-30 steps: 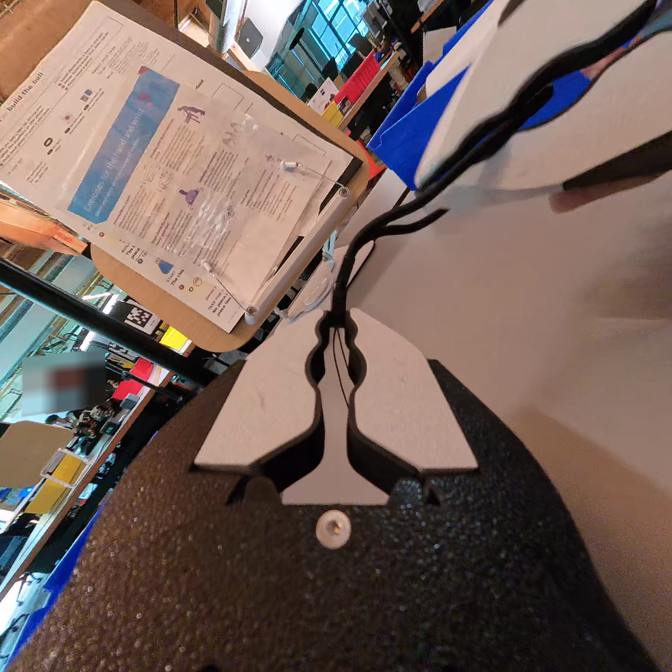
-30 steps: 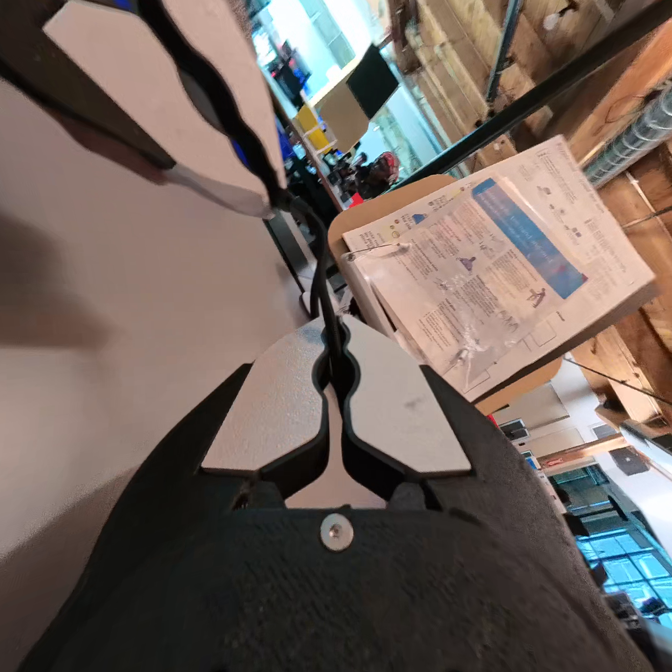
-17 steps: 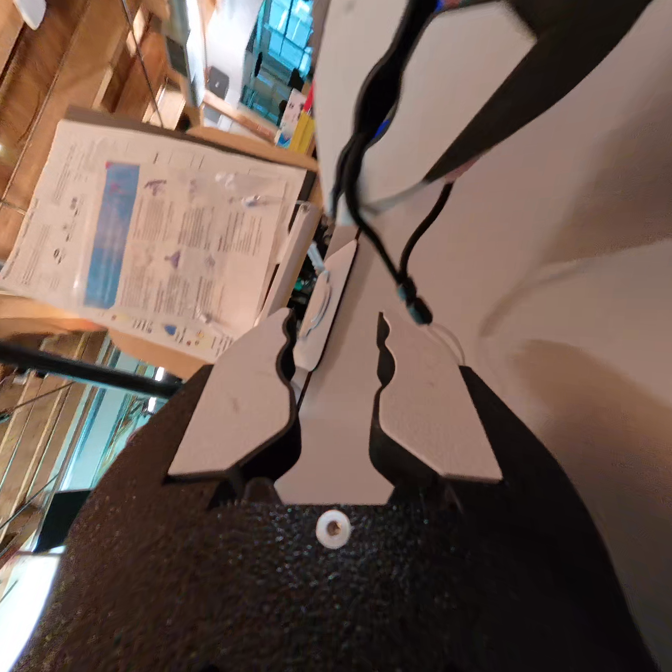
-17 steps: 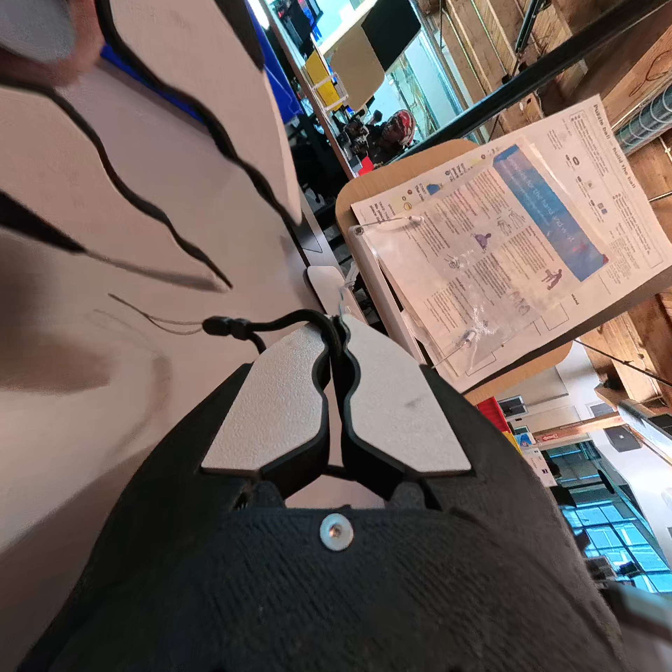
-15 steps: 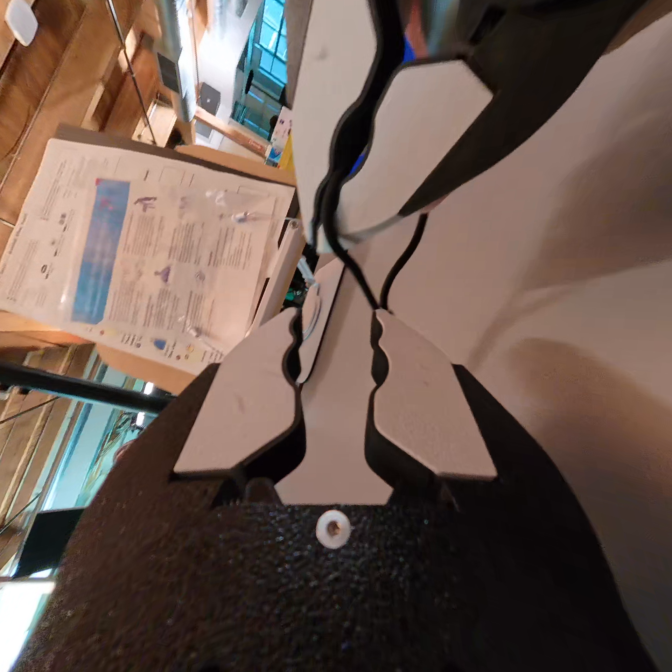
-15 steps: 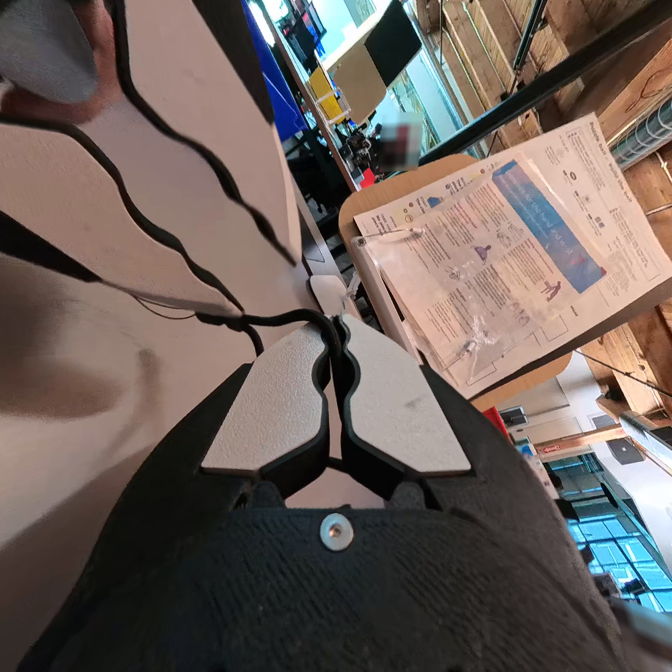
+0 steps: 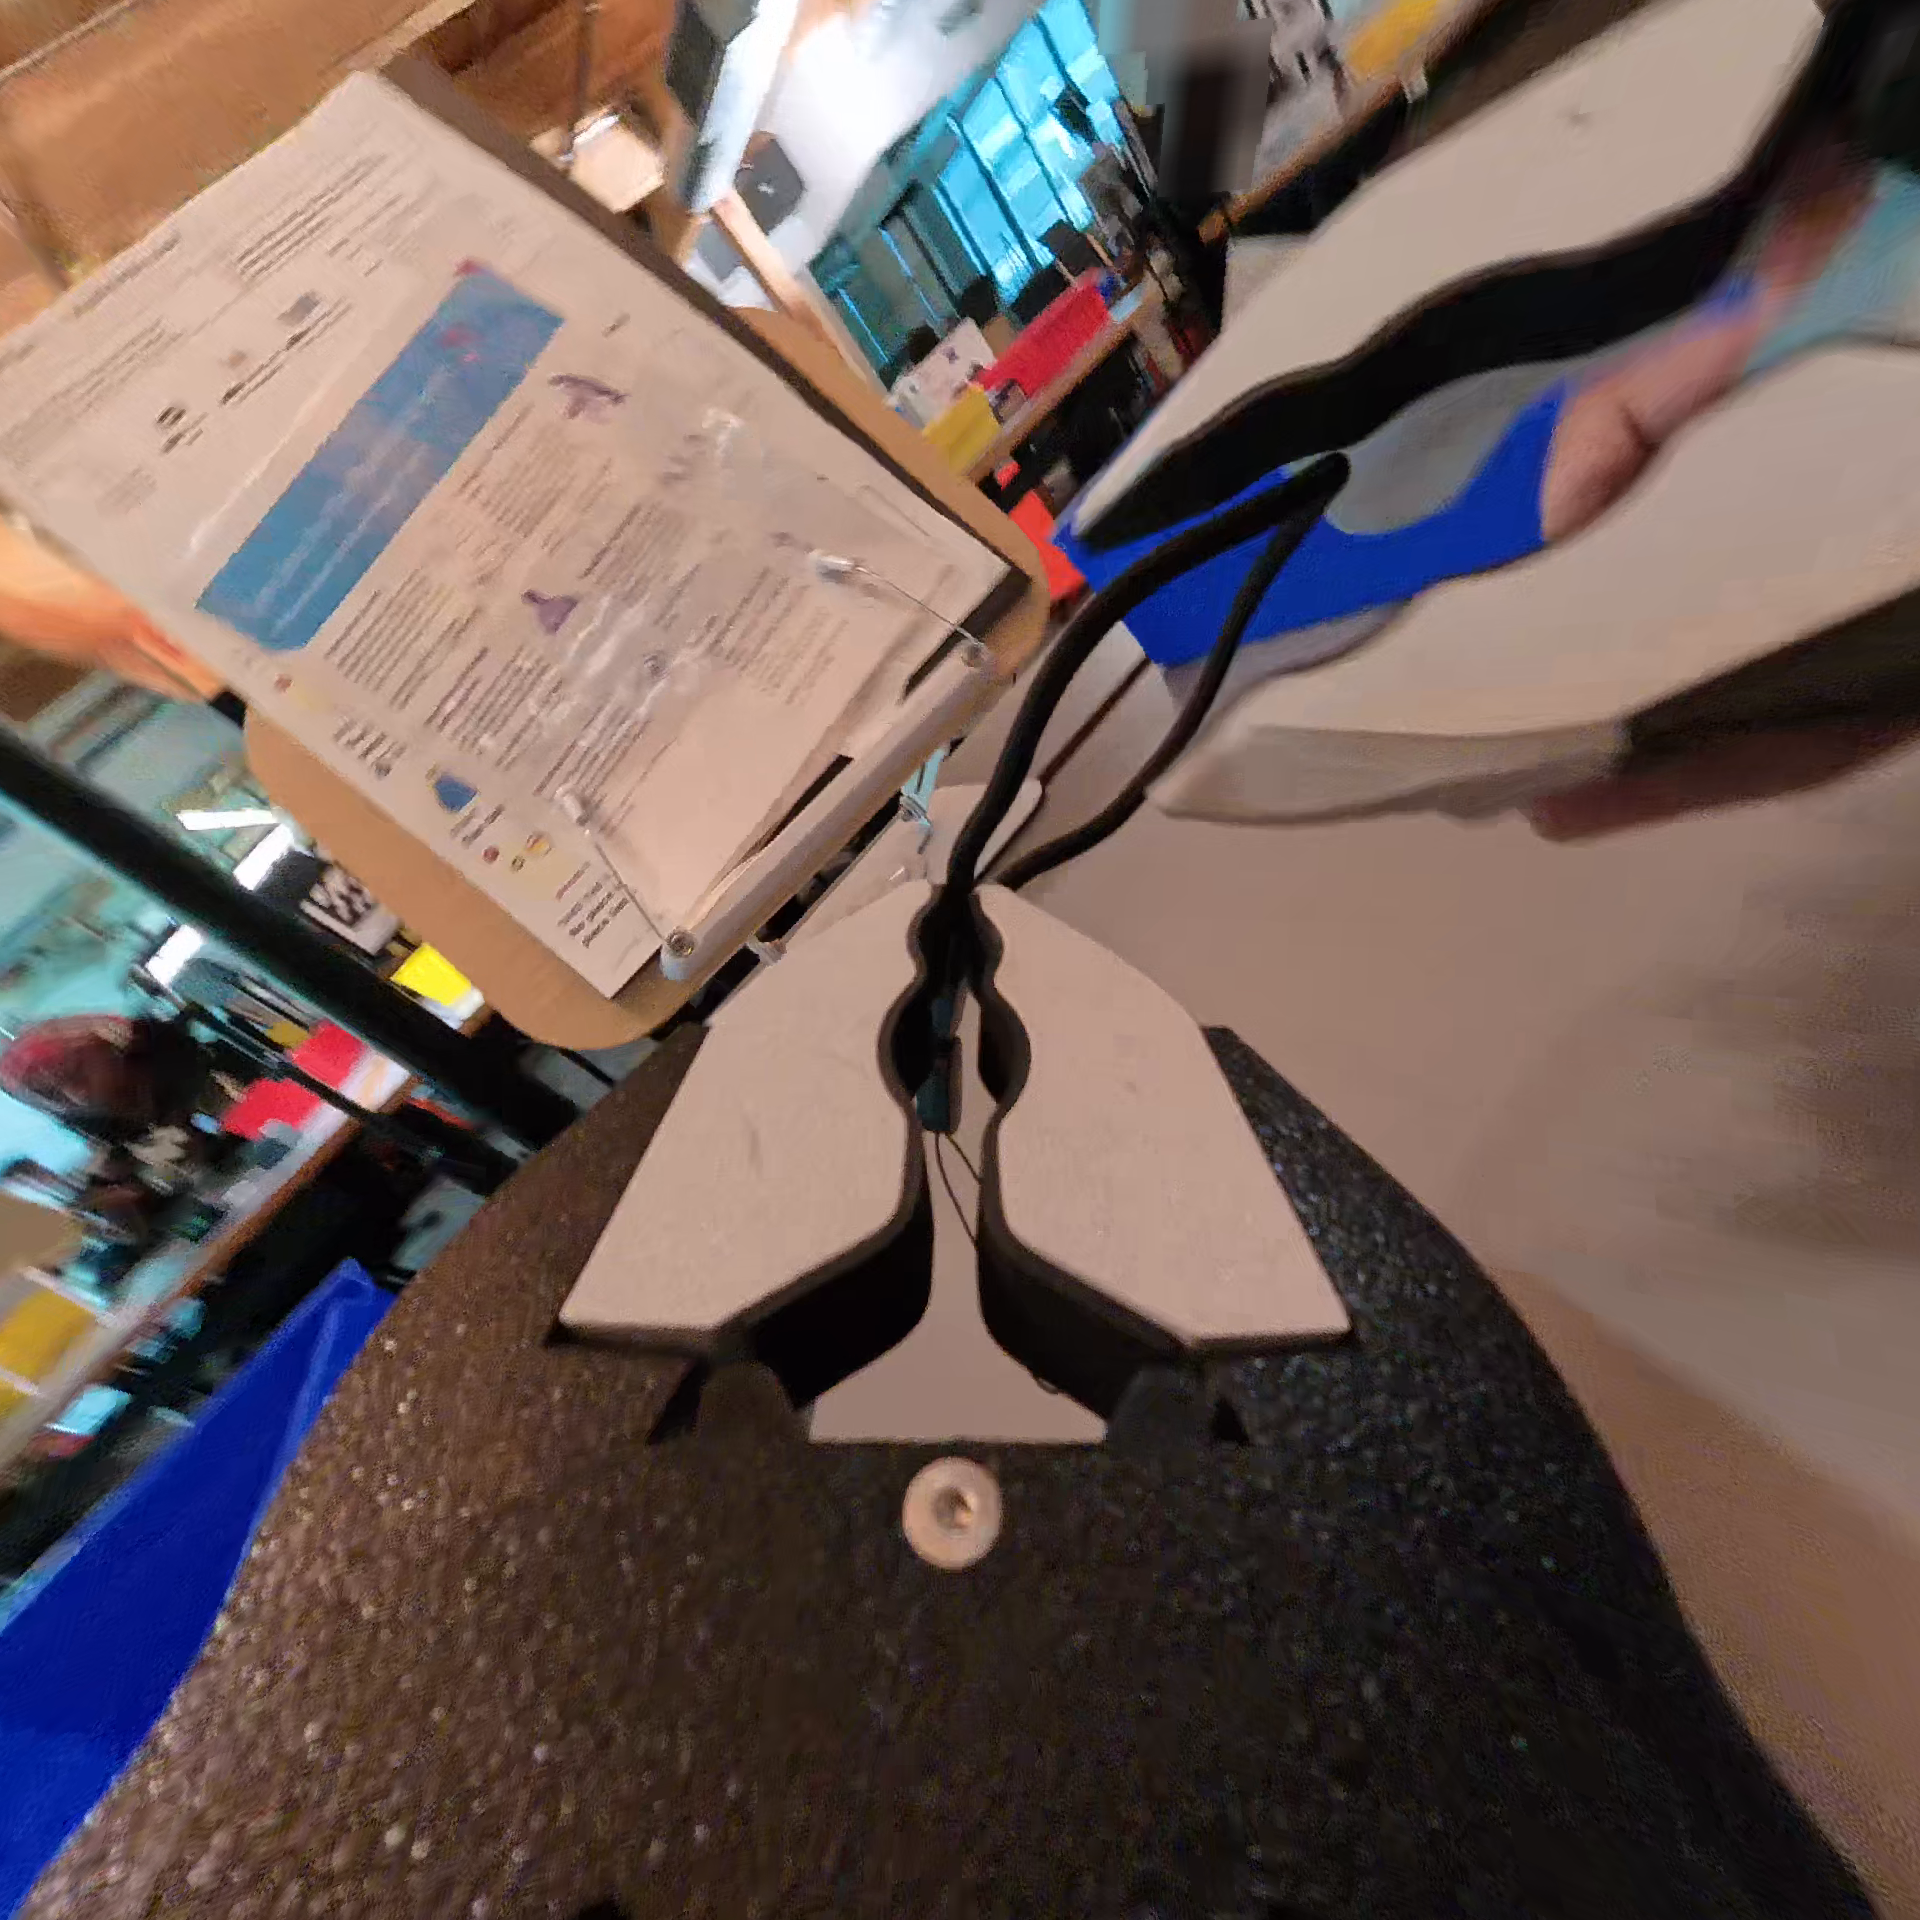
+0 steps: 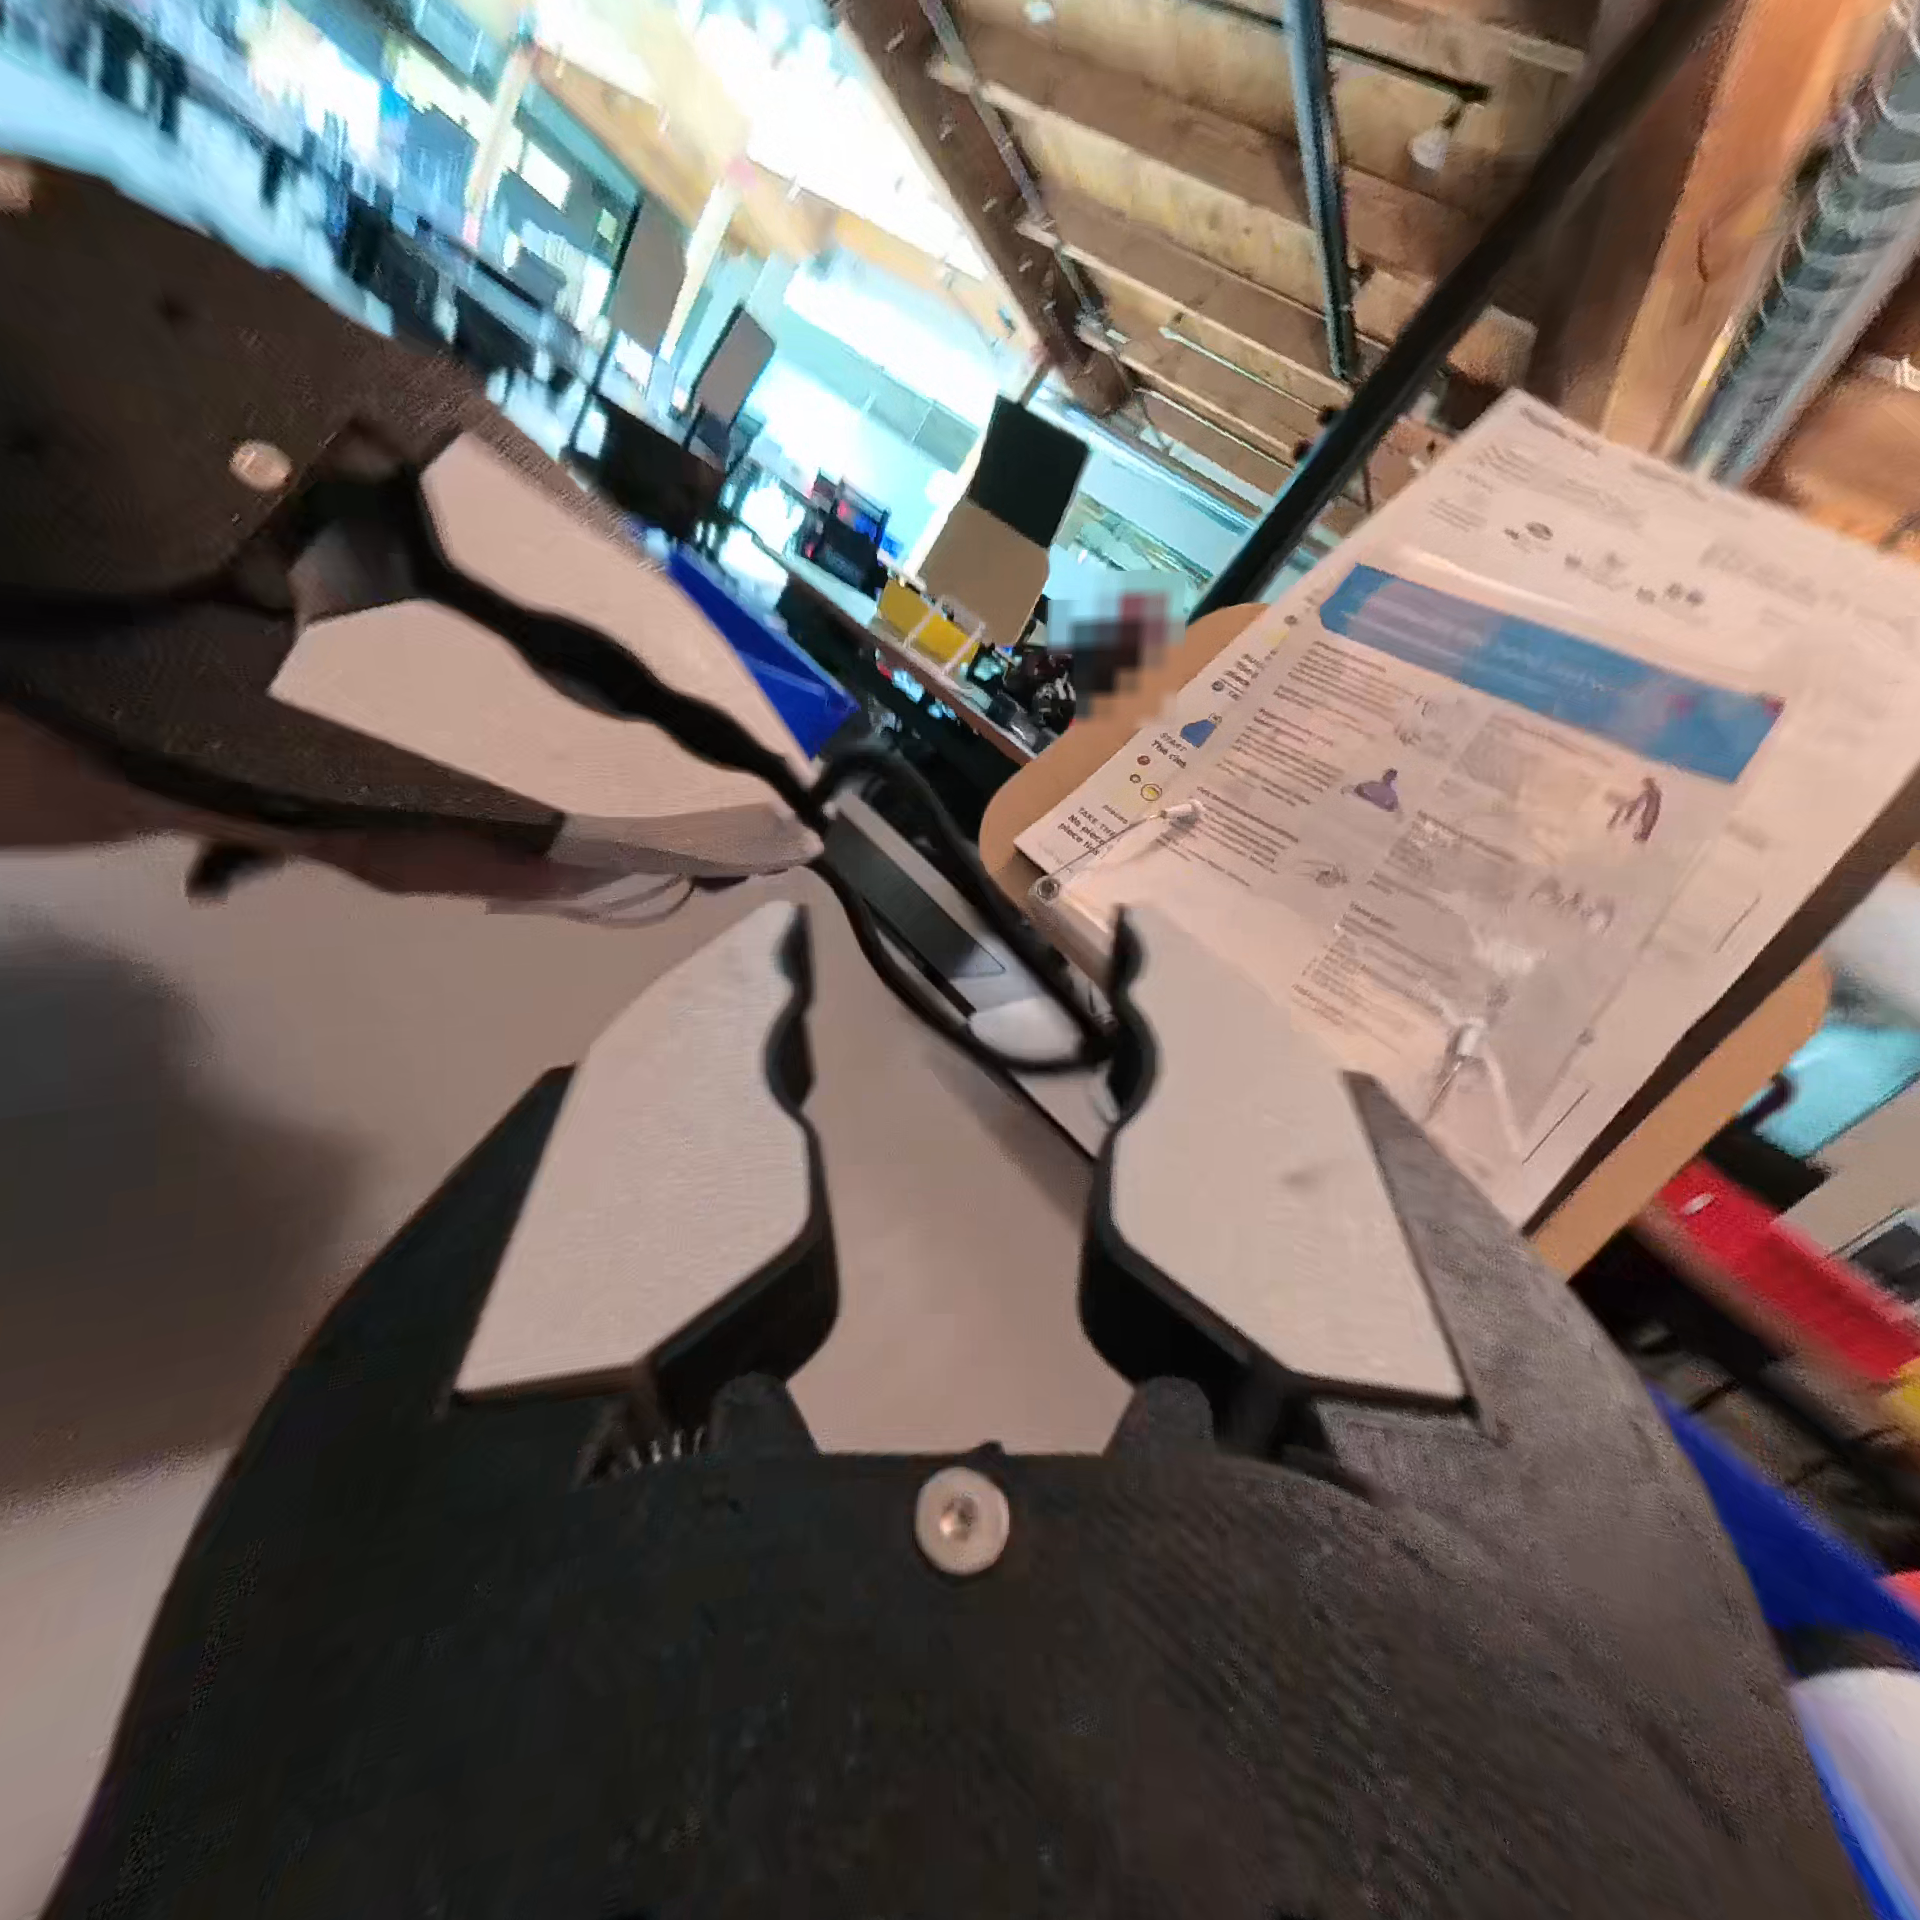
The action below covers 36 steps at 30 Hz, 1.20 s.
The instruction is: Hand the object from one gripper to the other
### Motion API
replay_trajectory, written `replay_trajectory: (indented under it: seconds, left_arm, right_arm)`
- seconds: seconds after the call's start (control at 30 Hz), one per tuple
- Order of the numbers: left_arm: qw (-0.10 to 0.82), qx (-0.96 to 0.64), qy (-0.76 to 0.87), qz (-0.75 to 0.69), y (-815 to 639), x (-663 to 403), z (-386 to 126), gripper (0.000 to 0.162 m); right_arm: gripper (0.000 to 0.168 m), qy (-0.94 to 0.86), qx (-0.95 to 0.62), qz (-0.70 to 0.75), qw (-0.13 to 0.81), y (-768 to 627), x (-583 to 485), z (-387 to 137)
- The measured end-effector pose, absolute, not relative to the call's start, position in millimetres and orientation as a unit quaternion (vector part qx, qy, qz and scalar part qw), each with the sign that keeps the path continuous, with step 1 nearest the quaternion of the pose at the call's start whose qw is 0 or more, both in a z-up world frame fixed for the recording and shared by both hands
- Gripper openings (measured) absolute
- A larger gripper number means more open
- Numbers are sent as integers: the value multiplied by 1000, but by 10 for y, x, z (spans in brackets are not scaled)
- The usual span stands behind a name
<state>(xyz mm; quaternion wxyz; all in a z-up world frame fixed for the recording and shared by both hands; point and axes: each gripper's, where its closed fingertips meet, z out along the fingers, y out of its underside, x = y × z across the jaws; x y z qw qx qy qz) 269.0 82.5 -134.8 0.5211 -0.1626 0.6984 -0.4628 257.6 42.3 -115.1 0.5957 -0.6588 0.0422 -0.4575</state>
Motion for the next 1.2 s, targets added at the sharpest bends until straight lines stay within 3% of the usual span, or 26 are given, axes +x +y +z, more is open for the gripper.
replay_trajectory:
  seconds: [0.07, 0.17, 0.27, 0.4, 0.47, 0.53, 0.7, 0.73, 0.8, 0.9, 1.0, 1.07, 1.13, 1.2]
  left_arm:
    - [458, -212, 669, -546, 860, 2670, -1250, 1]
    - [304, -267, 606, -685, 835, 2602, -1116, 1]
    - [177, -273, 552, -768, 798, 2519, -1024, 1]
    - [86, -259, 526, -806, 712, 2428, -989, 1]
    - [71, -250, 531, -807, 655, 2389, -992, 1]
    - [64, -240, 536, -807, 612, 2355, -989, 1]
    - [115, -268, 548, -784, 709, 2475, -1067, 3]
    - [139, -278, 557, -770, 733, 2522, -1114, 7]
    - [169, -297, 578, -741, 738, 2590, -1213, 31]
    - [105, -311, 597, -732, 566, 2549, -1308, 46]
    - [5, -329, 558, -762, 458, 2490, -1288, 44]
    - [-41, -334, 526, -781, 476, 2480, -1246, 34]
    - [-58, -337, 505, -792, 539, 2499, -1216, 16]
    - [-49, -326, 515, -791, 559, 2494, -1219, 12]
  right_arm:
    - [73, 82, -651, -401, 640, 416, 2587, -1106]
    - [75, 113, -647, -281, 700, 497, 2529, -1139]
    - [49, 121, -644, -168, 736, 613, 2413, -1203]
    - [30, 126, -646, -138, 740, 710, 2371, -1282]
    - [26, 107, -665, -161, 721, 751, 2353, -1354]
    - [12, 92, -672, -188, 711, 763, 2346, -1371]
    - [9, 108, -677, -277, 674, 635, 2510, -1347]
    - [8, 119, -678, -321, 650, 564, 2592, -1350]
    - [8, 117, -685, -430, 576, 411, 2734, -1366]
    - [8, 69, -677, -520, 517, 393, 2725, -1334]
    - [8, 23, -679, -553, 482, 502, 2658, -1356]
    - [8, -5, -677, -571, 464, 549, 2624, -1361]
    - [8, -19, -675, -579, 456, 572, 2601, -1364]
    - [7, -19, -676, -569, 468, 589, 2581, -1369]
